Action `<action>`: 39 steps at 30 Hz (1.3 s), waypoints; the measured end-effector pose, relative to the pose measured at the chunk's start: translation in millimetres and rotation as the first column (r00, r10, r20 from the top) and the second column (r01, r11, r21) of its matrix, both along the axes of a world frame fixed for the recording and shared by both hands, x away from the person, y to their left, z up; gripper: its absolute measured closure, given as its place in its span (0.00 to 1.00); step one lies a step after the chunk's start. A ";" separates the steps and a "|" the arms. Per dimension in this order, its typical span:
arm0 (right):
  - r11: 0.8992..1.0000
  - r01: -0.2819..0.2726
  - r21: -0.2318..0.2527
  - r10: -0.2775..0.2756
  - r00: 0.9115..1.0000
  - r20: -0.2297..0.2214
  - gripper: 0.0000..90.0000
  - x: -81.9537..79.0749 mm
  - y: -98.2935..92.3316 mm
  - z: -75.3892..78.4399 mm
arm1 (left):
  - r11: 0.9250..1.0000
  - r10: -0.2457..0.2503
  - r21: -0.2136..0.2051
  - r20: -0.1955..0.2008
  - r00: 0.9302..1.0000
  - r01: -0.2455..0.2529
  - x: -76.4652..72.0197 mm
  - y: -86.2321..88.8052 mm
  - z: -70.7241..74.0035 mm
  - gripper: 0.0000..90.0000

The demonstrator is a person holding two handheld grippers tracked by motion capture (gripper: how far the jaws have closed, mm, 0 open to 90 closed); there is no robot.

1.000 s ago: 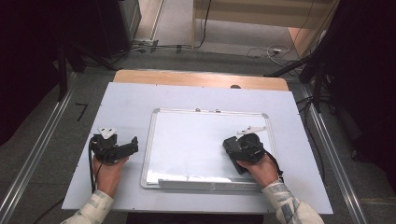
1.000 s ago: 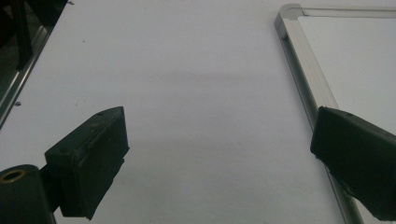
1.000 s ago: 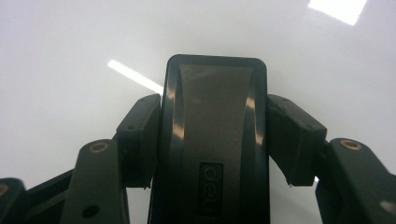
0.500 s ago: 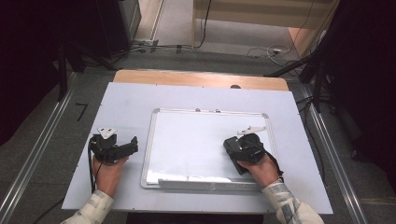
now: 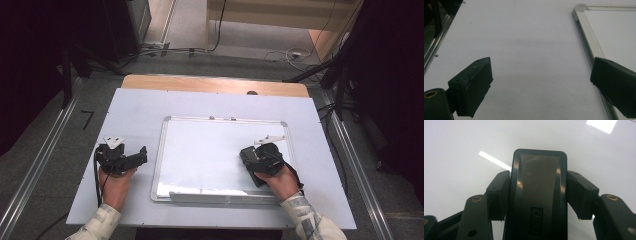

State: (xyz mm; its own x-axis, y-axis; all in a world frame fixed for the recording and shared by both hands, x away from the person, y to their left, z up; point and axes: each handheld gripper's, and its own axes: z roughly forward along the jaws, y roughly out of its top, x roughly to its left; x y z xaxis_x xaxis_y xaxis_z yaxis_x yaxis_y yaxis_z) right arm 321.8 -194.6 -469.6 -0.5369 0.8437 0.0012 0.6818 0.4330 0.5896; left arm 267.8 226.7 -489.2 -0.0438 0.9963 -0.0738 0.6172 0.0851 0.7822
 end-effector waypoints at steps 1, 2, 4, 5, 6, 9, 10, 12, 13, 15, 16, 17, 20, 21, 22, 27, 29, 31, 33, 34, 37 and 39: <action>1.000 -0.001 0.000 0.001 1.000 0.000 0.42 -0.1 -0.3 0.1 | 1.000 0.001 0.001 0.000 1.000 -0.001 0.1 -0.2 -0.1 0.05; 1.000 0.004 0.001 -0.004 1.000 -0.003 0.42 -0.3 -0.3 0.3 | 1.000 0.001 0.001 0.000 1.000 -0.001 0.2 -0.4 -0.2 0.05; 1.000 0.005 0.002 -0.005 1.000 0.000 0.42 -0.5 -0.7 0.7 | 1.000 -0.001 0.001 0.001 1.000 0.001 0.2 -0.7 -0.1 0.05; 1.000 0.007 0.006 -0.007 1.000 0.002 0.42 -0.8 -0.8 1.0 | 1.000 -0.001 0.002 0.000 1.000 0.001 0.2 -0.8 0.0 0.05; 1.000 0.009 0.007 -0.009 1.000 0.005 0.42 -0.9 -1.4 1.7 | 1.000 -0.001 0.001 0.001 1.000 0.001 0.2 -0.7 0.0 0.05; 1.000 0.018 0.018 -0.019 1.000 0.013 0.42 -1.6 -4.5 4.9 | 1.000 -0.001 0.002 0.000 1.000 0.001 0.2 -0.6 -0.1 0.05; 1.000 0.020 0.019 -0.020 1.000 0.022 0.42 -1.9 -5.6 5.8 | 1.000 -0.001 0.001 0.000 1.000 0.001 0.3 -0.7 -0.2 0.05; 0.999 0.029 0.027 -0.030 0.999 0.028 0.42 -2.1 -8.2 8.8 | 1.000 -0.002 0.002 0.001 1.000 0.002 0.3 -1.1 -0.1 0.05; 0.999 0.035 0.030 -0.036 0.999 0.038 0.42 -2.1 -9.9 10.8 | 1.000 -0.002 0.001 0.001 1.000 0.002 0.3 -1.3 -0.1 0.05; 0.998 0.047 0.048 -0.049 0.998 0.043 0.42 -1.7 -13.2 14.6 | 1.000 -0.002 0.001 0.001 1.000 0.002 0.5 -1.4 -0.2 0.05; 0.998 0.051 0.047 -0.053 0.997 0.049 0.42 -1.6 -14.9 15.7 | 1.000 0.000 0.001 0.001 1.000 0.000 0.5 -1.4 -0.3 0.05; 0.997 0.055 0.046 -0.057 0.997 0.050 0.42 -1.5 -16.5 16.3 | 1.000 -0.001 0.000 0.001 1.000 0.001 0.6 -1.3 -0.3 0.05; 0.996 0.068 0.049 -0.070 0.996 0.049 0.42 -0.6 -20.1 17.2 | 1.000 -0.001 0.001 0.000 1.000 0.001 0.4 -1.6 -0.1 0.05; 0.996 0.076 0.048 -0.078 0.996 0.051 0.42 -0.5 -20.8 18.0 | 1.000 -0.002 0.001 0.001 1.000 0.002 0.3 -1.6 0.0 0.05; 0.996 0.078 0.047 -0.080 0.995 0.054 0.42 -0.4 -21.3 18.6 | 1.000 -0.001 0.001 0.001 1.000 0.001 0.2 -1.5 0.2 0.05; 0.994 0.095 0.048 -0.098 0.993 0.070 0.42 1.3 -24.3 23.8 | 1.000 -0.001 0.000 0.001 1.000 0.001 0.1 -1.0 0.1 0.05; 0.993 0.109 0.050 -0.113 0.991 0.073 0.42 3.0 -26.4 25.0 | 1.000 -0.001 -0.001 0.003 1.000 0.001 0.0 -1.0 0.3 0.05; 0.991 0.121 0.053 -0.125 0.989 0.075 0.42 4.7 -28.6 26.4 | 1.000 0.000 -0.002 0.005 1.000 0.000 -0.1 -0.8 0.4 0.05; 0.990 0.129 0.055 -0.134 0.988 0.079 0.42 6.3 -30.1 27.9 | 1.000 0.001 -0.002 0.004 1.000 -0.001 0.0 -0.7 0.4 0.05; 0.990 0.133 0.056 -0.137 0.987 0.082 0.42 7.1 -30.7 28.7 | 1.000 0.002 -0.003 0.004 1.000 -0.002 0.2 -1.0 0.4 0.05; 0.987 0.147 0.058 -0.152 0.984 0.089 0.42 10.1 -33.1 31.1 | 1.000 -0.002 0.000 0.003 1.000 0.002 0.2 -1.2 0.4 0.05; 0.985 0.159 0.061 -0.164 0.982 0.093 0.42 12.0 -34.7 32.4 | 1.000 -0.001 0.000 0.003 1.000 0.001 0.3 -1.1 0.2 0.05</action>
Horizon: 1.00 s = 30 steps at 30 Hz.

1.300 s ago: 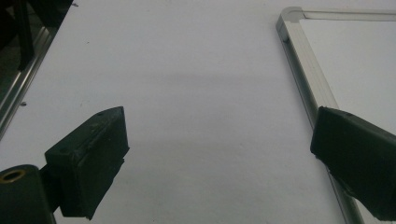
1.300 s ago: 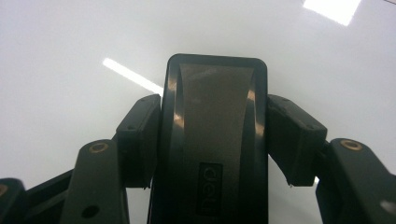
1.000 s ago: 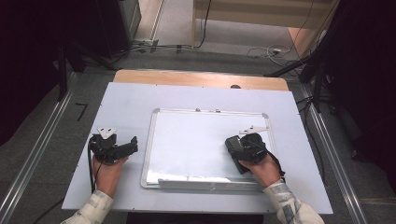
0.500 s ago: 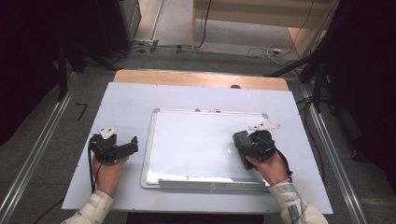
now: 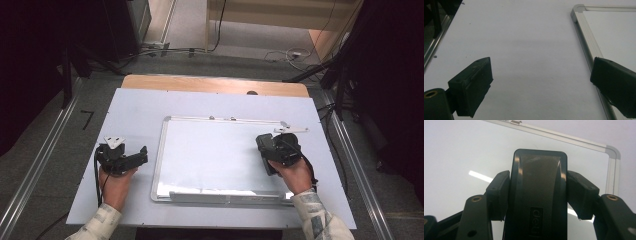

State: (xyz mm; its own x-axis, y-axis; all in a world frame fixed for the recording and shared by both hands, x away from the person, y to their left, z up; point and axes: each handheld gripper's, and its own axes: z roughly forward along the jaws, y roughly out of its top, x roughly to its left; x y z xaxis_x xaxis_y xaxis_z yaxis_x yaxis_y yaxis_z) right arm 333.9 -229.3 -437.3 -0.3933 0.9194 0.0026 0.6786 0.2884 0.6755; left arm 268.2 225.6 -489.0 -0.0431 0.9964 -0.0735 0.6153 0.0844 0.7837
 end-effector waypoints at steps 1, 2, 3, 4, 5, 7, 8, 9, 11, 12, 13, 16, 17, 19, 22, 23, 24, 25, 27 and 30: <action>1.000 0.005 0.000 -0.005 1.000 0.000 0.42 1.0 -0.6 0.3 | 1.000 0.000 0.000 -0.001 1.000 0.000 0.1 0.2 -0.1 0.05; 1.000 0.007 0.000 -0.007 1.000 0.000 0.42 2.1 -1.3 0.5 | 1.000 0.000 0.001 -0.002 1.000 0.000 0.1 0.4 -0.1 0.05; 1.000 0.012 0.000 -0.012 1.000 -0.002 0.42 2.9 -1.4 0.5 | 1.000 0.000 0.001 -0.001 1.000 0.000 0.2 0.4 -0.2 0.05; 1.000 0.015 -0.004 -0.015 1.000 -0.001 0.42 3.9 -1.8 0.5 | 1.000 0.000 0.000 -0.002 1.000 0.000 0.2 0.3 -0.2 0.05; 1.000 0.020 -0.007 -0.020 1.000 -0.002 0.42 4.8 -1.8 0.5 | 1.000 0.000 0.001 -0.002 1.000 0.000 0.2 0.3 -0.2 0.05; 1.000 0.028 -0.008 -0.028 1.000 -0.003 0.42 7.2 -2.8 0.3 | 1.000 0.001 0.000 -0.001 1.000 -0.001 0.2 0.2 -0.3 0.05; 0.999 0.034 -0.007 -0.034 0.999 -0.004 0.42 8.0 -3.0 0.4 | 1.000 0.000 -0.001 -0.001 1.000 0.000 0.3 0.3 -0.4 0.05; 0.999 0.038 -0.008 -0.038 0.999 -0.002 0.42 9.3 -3.7 0.4 | 1.000 0.000 -0.001 -0.002 1.000 0.000 0.4 0.3 -0.5 0.05; 0.999 0.050 -0.008 -0.050 0.999 -0.003 0.42 11.7 -5.1 0.6 | 1.000 0.000 -0.001 -0.002 1.000 0.000 0.4 0.1 -0.5 0.05; 0.998 0.057 -0.011 -0.057 0.998 -0.006 0.42 13.2 -6.0 0.6 | 1.000 0.001 -0.002 -0.002 1.000 -0.001 0.4 -0.1 -0.6 0.05; 0.998 0.062 -0.011 -0.062 0.998 -0.005 0.42 14.2 -6.7 0.5 | 1.000 0.001 -0.002 -0.002 1.000 -0.001 0.5 -0.1 -0.7 0.05; 0.997 0.081 -0.012 -0.081 0.997 -0.008 0.42 17.4 -9.3 0.7 | 1.000 0.002 -0.001 -0.002 1.000 -0.002 0.4 0.0 -0.6 0.05; 0.996 0.086 -0.014 -0.086 0.996 -0.005 0.42 18.6 -10.6 0.6 | 1.000 0.002 -0.001 -0.003 1.000 -0.002 0.4 0.0 -0.7 0.05; 0.995 0.097 -0.014 -0.097 0.995 -0.008 0.42 21.1 -12.9 0.3 | 1.000 0.002 -0.002 -0.004 1.000 -0.002 0.5 -0.1 -0.7 0.05; 0.993 0.115 -0.021 -0.115 0.993 -0.011 0.42 25.4 -16.3 -0.8 | 1.000 0.001 -0.002 -0.002 1.000 -0.001 0.7 -0.6 -0.9 0.05; 0.992 0.121 -0.023 -0.121 0.992 -0.015 0.42 26.8 -17.7 -1.3 | 1.000 0.001 -0.002 -0.001 1.000 -0.001 0.8 -0.7 -1.0 0.05; 0.992 0.125 -0.022 -0.125 0.992 -0.018 0.42 28.3 -18.8 -1.8 | 1.000 0.001 -0.002 -0.002 1.000 -0.001 0.8 -0.7 -1.0 0.05; 0.992 0.128 -0.023 -0.128 0.992 -0.018 0.42 29.6 -19.8 -2.4 | 1.000 0.000 -0.002 -0.002 1.000 0.000 0.9 -0.6 -0.9 0.05; 0.991 0.135 -0.024 -0.135 0.990 -0.025 0.42 31.9 -20.7 -3.4 | 1.000 0.000 -0.002 -0.001 1.000 0.000 1.0 -0.6 -0.9 0.05; 0.990 0.140 -0.029 -0.141 0.990 -0.024 0.42 35.7 -22.3 -3.4 | 1.000 0.000 -0.003 0.000 1.000 0.000 1.0 -0.8 -0.9 0.05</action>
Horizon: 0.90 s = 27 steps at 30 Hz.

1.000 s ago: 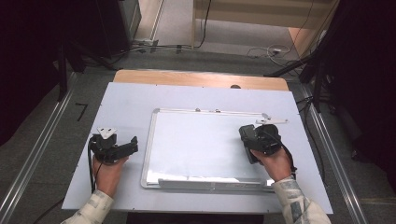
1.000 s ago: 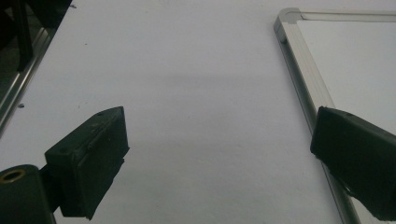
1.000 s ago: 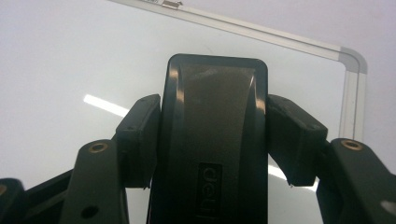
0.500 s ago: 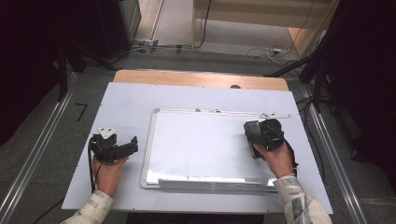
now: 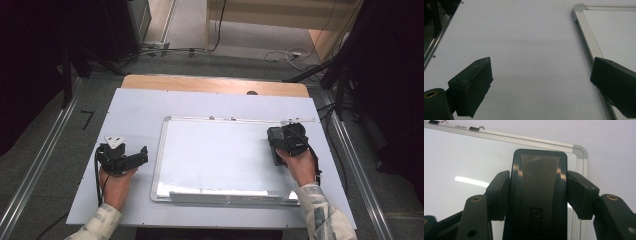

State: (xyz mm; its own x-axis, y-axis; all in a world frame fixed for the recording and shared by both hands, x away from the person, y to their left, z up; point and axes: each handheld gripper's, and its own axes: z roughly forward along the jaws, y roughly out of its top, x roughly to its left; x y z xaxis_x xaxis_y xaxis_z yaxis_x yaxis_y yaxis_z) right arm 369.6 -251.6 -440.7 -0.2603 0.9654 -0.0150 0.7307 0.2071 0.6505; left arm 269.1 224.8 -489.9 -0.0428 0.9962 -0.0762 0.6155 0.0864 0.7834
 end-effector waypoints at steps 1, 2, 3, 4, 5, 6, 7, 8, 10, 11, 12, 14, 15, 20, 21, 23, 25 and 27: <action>1.000 0.006 0.001 -0.006 1.000 -0.001 0.42 1.5 -0.3 0.3 | 1.000 0.000 0.001 0.000 1.000 0.000 0.0 0.0 0.0 0.05; 1.000 0.009 0.004 -0.009 1.000 -0.002 0.42 3.3 -1.0 0.3 | 1.000 0.000 0.001 -0.001 1.000 0.000 0.0 0.1 0.0 0.05; 1.000 0.014 0.004 -0.014 1.000 -0.002 0.42 5.2 -1.9 0.1 | 1.000 0.000 0.000 -0.001 1.000 0.000 -0.1 0.1 0.0 0.05; 1.000 0.021 0.005 -0.021 1.000 -0.005 0.42 6.9 -2.7 0.0 | 1.000 0.000 0.000 0.000 1.000 0.000 -0.2 0.2 0.1 0.05; 1.000 0.028 0.006 -0.027 1.000 -0.008 0.42 9.0 -3.9 -0.3 | 1.000 0.000 0.000 -0.001 1.000 0.000 -0.3 0.4 0.2 0.05; 1.000 0.031 0.005 -0.031 0.999 -0.010 0.42 10.9 -5.1 -0.7 | 1.000 -0.001 0.000 -0.001 1.000 0.001 -0.2 0.5 0.2 0.05; 0.999 0.034 0.005 -0.034 0.999 -0.013 0.42 12.2 -5.9 -1.0 | 1.000 -0.001 0.000 -0.001 1.000 0.001 -0.1 0.6 0.1 0.05; 0.999 0.041 0.005 -0.041 0.999 -0.017 0.42 13.8 -6.5 -1.6 | 1.000 0.000 0.000 0.000 1.000 0.000 -0.1 0.6 0.1 0.05; 0.999 0.043 0.002 -0.042 0.999 -0.022 0.42 16.0 -7.2 -2.7 | 1.000 -0.002 0.000 0.000 1.000 0.002 -0.2 0.5 0.3 0.05; 0.999 0.044 0.001 -0.043 0.999 -0.025 0.42 16.8 -6.8 -3.2 | 1.000 -0.001 0.002 0.001 1.000 0.001 -0.1 0.4 0.3 0.05; 0.999 0.042 -0.005 -0.042 0.999 -0.024 0.42 17.9 -6.9 -3.7 | 1.000 0.000 0.002 0.000 1.000 0.000 -0.2 0.2 0.3 0.05; 0.999 0.048 -0.005 -0.048 0.999 -0.026 0.42 20.3 -6.6 -4.8 | 1.000 0.000 0.002 0.001 1.000 0.000 -0.2 0.1 0.3 0.05; 0.999 0.049 -0.005 -0.049 0.998 -0.028 0.42 21.7 -6.7 -5.4 | 1.000 -0.001 0.004 0.001 1.000 0.001 -0.2 0.3 0.4 0.05; 0.998 0.067 -0.002 -0.067 0.997 -0.036 0.42 29.1 -9.0 -7.5 | 1.000 -0.003 0.002 0.001 1.000 0.003 -0.3 0.6 0.6 0.05; 0.997 0.072 -0.001 -0.072 0.997 -0.036 0.42 30.8 -9.8 -7.8 | 1.000 -0.003 0.002 0.000 1.000 0.003 -0.2 0.5 0.6 0.05; 0.997 0.076 0.003 -0.076 0.996 -0.041 0.42 34.1 -11.0 -8.1 | 1.000 -0.005 0.003 0.002 1.000 0.005 0.0 0.0 0.5 0.05; 0.997 0.081 -0.001 -0.081 0.996 -0.043 0.42 37.2 -10.4 -8.7 | 1.000 -0.007 0.004 0.001 1.000 0.007 0.1 -0.2 0.3 0.05; 0.997 0.083 -0.003 -0.083 0.995 -0.048 0.42 41.0 -9.8 -9.9 | 1.000 -0.007 0.004 0.002 1.000 0.007 0.1 -0.3 0.4 0.05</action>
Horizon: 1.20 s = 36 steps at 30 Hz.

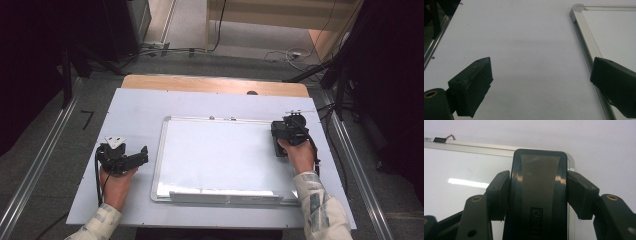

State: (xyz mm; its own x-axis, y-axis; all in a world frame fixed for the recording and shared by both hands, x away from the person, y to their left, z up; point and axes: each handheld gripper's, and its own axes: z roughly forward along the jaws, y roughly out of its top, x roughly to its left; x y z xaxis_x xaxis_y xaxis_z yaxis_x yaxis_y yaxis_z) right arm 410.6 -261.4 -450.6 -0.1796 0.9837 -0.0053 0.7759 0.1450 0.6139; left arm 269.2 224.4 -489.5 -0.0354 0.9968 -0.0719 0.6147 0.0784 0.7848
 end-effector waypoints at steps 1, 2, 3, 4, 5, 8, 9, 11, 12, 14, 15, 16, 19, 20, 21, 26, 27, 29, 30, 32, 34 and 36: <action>1.000 -0.001 -0.001 0.001 1.000 -0.002 0.42 1.7 0.6 -0.7 | 1.000 -0.001 0.000 0.001 1.000 0.001 -0.1 0.1 0.1 0.05; 1.000 0.001 -0.007 -0.001 1.000 -0.002 0.42 3.0 1.4 -1.3 | 1.000 0.000 -0.001 0.001 1.000 0.000 -0.2 0.2 0.1 0.05; 1.000 0.003 -0.015 -0.003 1.000 -0.002 0.42 4.4 1.7 -1.9 | 1.000 0.001 -0.001 0.000 1.000 -0.001 -0.1 0.4 0.1 0.05; 1.000 0.008 -0.010 -0.008 1.000 -0.005 0.42 5.8 1.4 -2.7 | 1.000 0.001 -0.001 0.000 1.000 -0.001 -0.1 0.6 0.0 0.05; 1.000 0.014 -0.011 -0.014 1.000 -0.009 0.42 7.1 1.0 -3.8 | 1.000 0.004 -0.001 0.000 1.000 -0.004 0.0 0.7 -0.2 0.05; 1.000 0.022 -0.007 -0.022 1.000 -0.019 0.42 10.5 -0.9 -6.8 | 1.000 0.004 -0.001 -0.001 1.000 -0.004 0.1 0.6 -0.2 0.05; 1.000 0.021 -0.012 -0.021 1.000 -0.020 0.42 11.3 -1.1 -7.4 | 1.000 0.001 0.000 -0.001 1.000 -0.001 0.0 0.6 -0.2 0.05; 1.000 0.025 -0.011 -0.025 0.999 -0.023 0.42 13.2 -1.5 -9.1 | 1.000 0.000 0.002 0.000 1.000 0.000 0.0 0.4 -0.1 0.05; 0.999 0.030 -0.012 -0.030 0.999 -0.026 0.42 14.0 -1.4 -10.1 | 1.000 0.001 0.002 -0.001 1.000 -0.001 0.1 0.3 -0.1 0.05; 0.999 0.027 -0.018 -0.028 0.999 -0.039 0.42 16.2 -0.9 -13.2 | 1.000 0.001 0.001 -0.002 1.000 -0.001 0.2 0.3 -0.2 0.05; 0.999 0.029 -0.015 -0.030 0.999 -0.044 0.42 17.4 -1.2 -14.3 | 1.000 0.001 0.001 -0.002 1.000 -0.001 0.2 0.4 -0.2 0.05; 0.999 0.033 -0.010 -0.033 0.998 -0.047 0.42 18.4 -1.4 -13.8 | 1.000 0.001 0.001 -0.001 1.000 -0.001 0.1 0.5 -0.2 0.05; 1.000 0.028 -0.010 -0.029 0.998 -0.048 0.42 21.0 -1.4 -14.0 | 1.000 0.004 -0.001 -0.001 1.000 -0.004 0.2 0.5 -0.4 0.05; 1.000 0.025 -0.009 -0.026 0.998 -0.052 0.42 21.5 -1.6 -13.9 | 1.000 0.005 0.000 -0.001 1.000 -0.005 0.1 0.5 -0.4 0.05; 1.000 0.027 -0.008 -0.028 0.998 -0.052 0.42 21.7 -1.7 -14.0 | 1.000 0.003 0.000 -0.003 1.000 -0.003 0.0 0.5 -0.4 0.05; 1.000 0.026 -0.008 -0.026 0.998 -0.049 0.42 21.4 -1.6 -14.3 | 1.000 0.003 0.001 -0.002 1.000 -0.003 -0.1 0.5 -0.3 0.05; 1.000 0.027 -0.005 -0.027 0.998 -0.049 0.41 21.3 -1.8 -14.5 | 1.000 0.003 0.001 -0.001 1.000 -0.003 -0.1 0.5 -0.3 0.05; 0.999 0.039 0.009 -0.038 0.998 -0.059 0.37 21.5 -2.8 -14.6 | 1.000 0.003 0.000 -0.001 1.000 -0.003 -0.3 0.4 -0.2 0.05; 0.999 0.037 0.015 -0.036 0.998 -0.058 0.37 21.6 -3.6 -14.8 | 1.000 0.002 0.000 -0.001 1.000 -0.002 -0.3 0.6 -0.2 0.05; 0.999 0.033 0.032 -0.031 0.998 -0.055 0.35 21.2 -5.2 -14.6 | 1.000 0.003 -0.001 0.000 1.000 -0.003 -0.1 0.8 -0.4 0.05; 0.999 0.029 0.040 -0.028 0.999 -0.043 0.33 20.1 -5.4 -13.5 | 1.000 0.002 -0.001 -0.002 1.000 -0.002 0.1 0.8 -0.5 0.05; 0.999 0.029 0.043 -0.027 0.999 -0.040 0.31 19.0 -5.1 -13.2 | 1.000 0.001 -0.001 -0.001 1.000 -0.001 0.0 0.7 -0.4 0.05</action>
State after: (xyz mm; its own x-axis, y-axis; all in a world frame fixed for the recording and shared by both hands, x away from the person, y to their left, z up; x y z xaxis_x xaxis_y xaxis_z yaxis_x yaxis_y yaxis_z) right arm 429.6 -266.5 -463.8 -0.1509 0.9876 0.0443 0.8029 0.0962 0.5883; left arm 269.2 225.2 -489.9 -0.0363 0.9967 -0.0732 0.6155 0.0800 0.7841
